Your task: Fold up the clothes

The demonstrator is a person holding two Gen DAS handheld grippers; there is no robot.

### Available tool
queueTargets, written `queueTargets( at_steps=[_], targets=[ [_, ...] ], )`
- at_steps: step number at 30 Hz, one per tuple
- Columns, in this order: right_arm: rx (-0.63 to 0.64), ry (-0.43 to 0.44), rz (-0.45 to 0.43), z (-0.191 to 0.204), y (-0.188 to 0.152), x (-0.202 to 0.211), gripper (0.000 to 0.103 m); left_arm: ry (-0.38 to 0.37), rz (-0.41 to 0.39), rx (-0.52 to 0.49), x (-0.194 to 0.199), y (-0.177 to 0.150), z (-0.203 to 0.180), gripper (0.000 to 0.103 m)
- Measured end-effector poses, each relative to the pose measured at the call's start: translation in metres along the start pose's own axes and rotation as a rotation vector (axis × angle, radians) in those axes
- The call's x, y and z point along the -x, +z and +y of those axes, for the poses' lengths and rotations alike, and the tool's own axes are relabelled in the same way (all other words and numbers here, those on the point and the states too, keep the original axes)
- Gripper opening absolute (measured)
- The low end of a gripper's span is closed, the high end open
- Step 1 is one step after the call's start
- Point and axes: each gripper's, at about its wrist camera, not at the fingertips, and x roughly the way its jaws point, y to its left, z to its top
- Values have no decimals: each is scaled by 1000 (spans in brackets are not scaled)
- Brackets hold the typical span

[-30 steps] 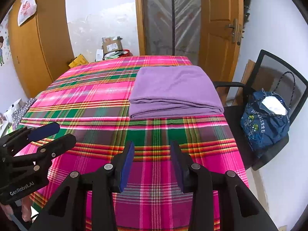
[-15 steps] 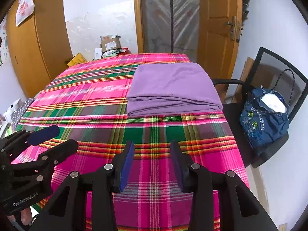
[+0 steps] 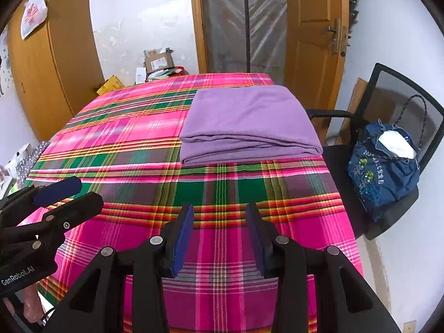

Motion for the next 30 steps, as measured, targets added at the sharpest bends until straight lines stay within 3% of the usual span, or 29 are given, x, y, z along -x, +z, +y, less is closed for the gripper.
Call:
queueTargets(
  at_steps=[15, 26, 30],
  targets=[
    [5, -3, 3, 0, 0, -2, 40, -64, 48, -5, -13, 0, -10, 54],
    [9, -11, 0, 0, 2, -1, 40, -39, 41, -18, -13, 2, -13, 54],
    [11, -12, 1, 0, 2, -1, 40, -42, 45, -17, -14, 2, -13, 49]
  ],
)
